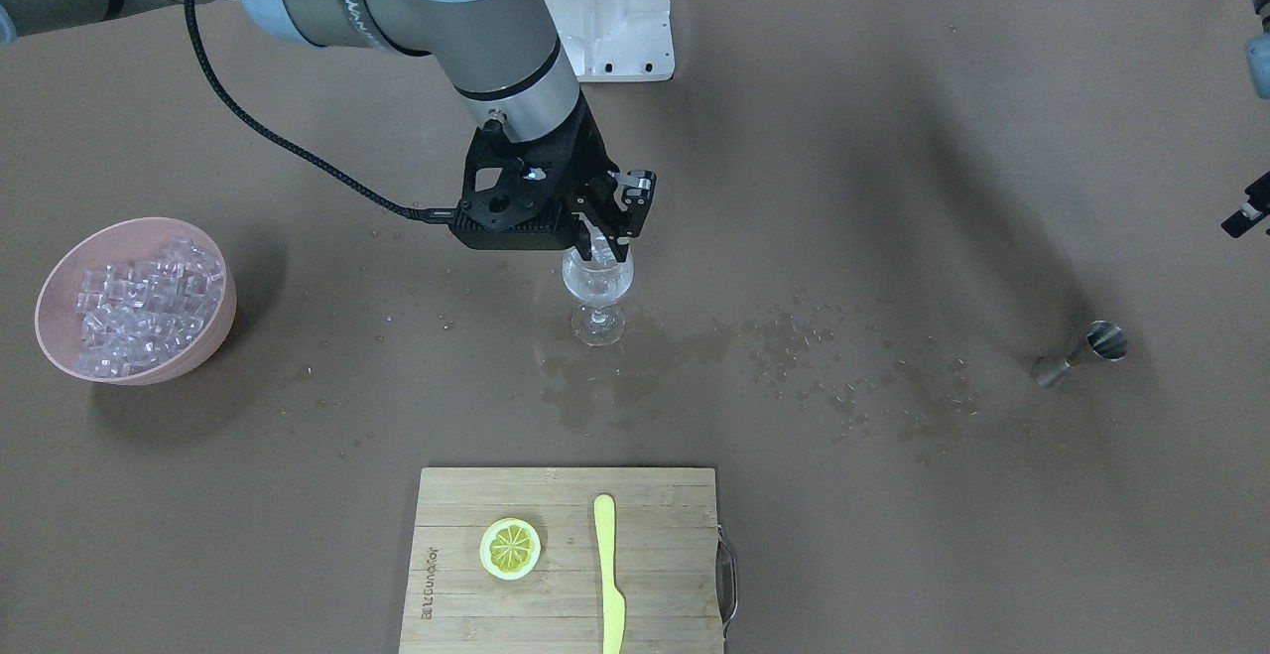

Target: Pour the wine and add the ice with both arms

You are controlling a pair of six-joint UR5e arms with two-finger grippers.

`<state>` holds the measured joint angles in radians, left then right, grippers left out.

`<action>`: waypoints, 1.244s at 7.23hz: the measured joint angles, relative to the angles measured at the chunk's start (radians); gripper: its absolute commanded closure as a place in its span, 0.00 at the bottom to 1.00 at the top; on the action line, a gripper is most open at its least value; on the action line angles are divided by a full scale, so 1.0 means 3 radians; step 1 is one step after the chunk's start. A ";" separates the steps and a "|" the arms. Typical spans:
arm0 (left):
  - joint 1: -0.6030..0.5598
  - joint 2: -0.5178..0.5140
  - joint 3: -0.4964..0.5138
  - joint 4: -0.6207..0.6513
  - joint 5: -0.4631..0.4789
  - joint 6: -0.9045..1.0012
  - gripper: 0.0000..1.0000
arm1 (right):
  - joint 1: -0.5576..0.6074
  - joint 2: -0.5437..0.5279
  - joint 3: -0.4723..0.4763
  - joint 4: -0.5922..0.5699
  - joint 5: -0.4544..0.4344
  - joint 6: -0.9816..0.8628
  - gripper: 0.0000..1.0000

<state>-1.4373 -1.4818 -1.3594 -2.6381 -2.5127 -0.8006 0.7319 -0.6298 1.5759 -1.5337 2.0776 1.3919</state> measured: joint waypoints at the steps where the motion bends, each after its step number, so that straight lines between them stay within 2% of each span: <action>1: 0.0000 0.0000 0.0001 0.0002 0.0000 0.0000 0.02 | -0.0026 -0.0043 0.0041 0.0008 -0.0029 0.0005 1.00; 4: -0.0001 0.0000 0.0003 0.0004 -0.0001 -0.0001 0.02 | -0.0069 -0.0246 0.0273 0.0010 -0.0057 0.0008 1.00; 6: -0.0001 0.0001 0.0001 -0.0006 -0.0004 -0.0004 0.02 | -0.0128 -0.0261 0.0289 0.0009 -0.0102 0.0016 0.71; 7: -0.0001 0.0005 0.0001 -0.0012 -0.0005 -0.0005 0.02 | -0.0138 -0.0256 0.0285 0.0010 -0.0110 0.0040 0.60; 8: -0.0001 0.0011 0.0001 -0.0019 -0.0004 -0.0005 0.02 | -0.0141 -0.0248 0.0277 0.0012 -0.0113 0.0078 0.58; 9: -0.0002 0.0016 0.0002 -0.0023 -0.0002 -0.0005 0.02 | -0.0142 -0.0245 0.0270 0.0014 -0.0114 0.0097 0.51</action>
<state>-1.4378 -1.4769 -1.3588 -2.6451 -2.5132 -0.8019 0.6892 -0.7033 1.6570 -1.5296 2.0434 1.4211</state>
